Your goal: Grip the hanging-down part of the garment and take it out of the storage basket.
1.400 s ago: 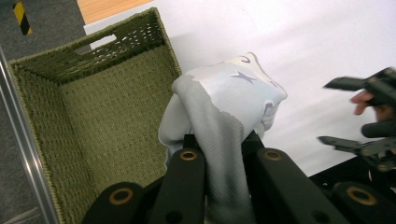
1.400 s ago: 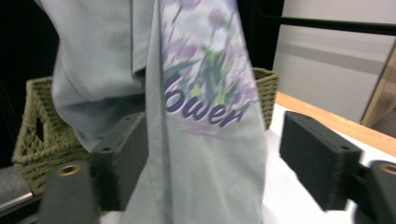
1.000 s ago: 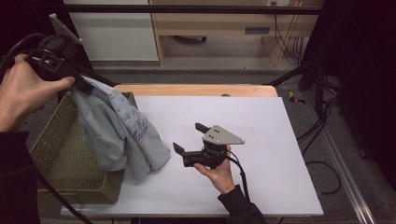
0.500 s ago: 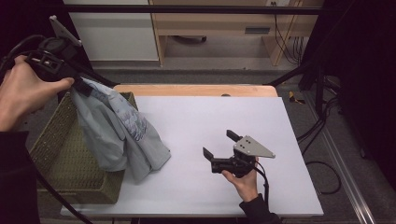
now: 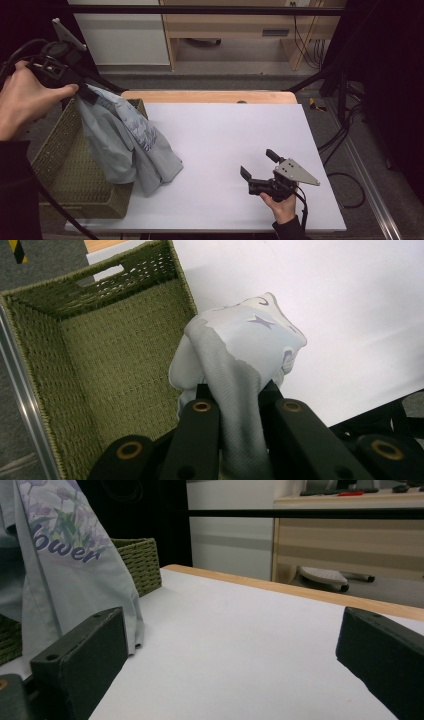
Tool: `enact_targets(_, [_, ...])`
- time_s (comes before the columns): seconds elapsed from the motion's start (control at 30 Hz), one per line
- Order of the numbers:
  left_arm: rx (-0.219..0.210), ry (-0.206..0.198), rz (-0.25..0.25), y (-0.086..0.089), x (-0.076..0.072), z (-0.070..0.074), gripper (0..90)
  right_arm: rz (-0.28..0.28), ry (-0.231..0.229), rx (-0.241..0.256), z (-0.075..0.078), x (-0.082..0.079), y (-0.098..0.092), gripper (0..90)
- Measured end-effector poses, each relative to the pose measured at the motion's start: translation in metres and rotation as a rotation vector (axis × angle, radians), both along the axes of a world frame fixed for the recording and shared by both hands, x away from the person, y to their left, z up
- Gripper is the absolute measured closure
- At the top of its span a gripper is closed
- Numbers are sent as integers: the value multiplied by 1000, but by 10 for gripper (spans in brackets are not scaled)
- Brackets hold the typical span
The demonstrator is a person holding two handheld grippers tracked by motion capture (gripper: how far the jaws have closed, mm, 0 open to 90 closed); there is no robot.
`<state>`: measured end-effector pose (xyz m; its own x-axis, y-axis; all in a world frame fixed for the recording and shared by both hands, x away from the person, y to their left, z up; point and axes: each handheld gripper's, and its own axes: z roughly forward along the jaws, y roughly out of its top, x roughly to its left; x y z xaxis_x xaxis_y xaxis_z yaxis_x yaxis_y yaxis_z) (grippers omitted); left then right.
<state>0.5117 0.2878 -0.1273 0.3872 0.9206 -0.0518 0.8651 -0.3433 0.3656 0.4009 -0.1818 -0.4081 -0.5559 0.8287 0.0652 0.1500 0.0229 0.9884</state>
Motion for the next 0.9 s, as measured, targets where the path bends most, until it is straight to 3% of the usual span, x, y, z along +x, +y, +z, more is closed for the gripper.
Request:
enact_targets(0.37, [-4,2,-3,1,3,-1,842,-9,5,7,-13,-9,-9,1])
enact_targets(0.9, [-9,0,-4,1,2,-3,842,-35,20,6,-20,-12,-18,1])
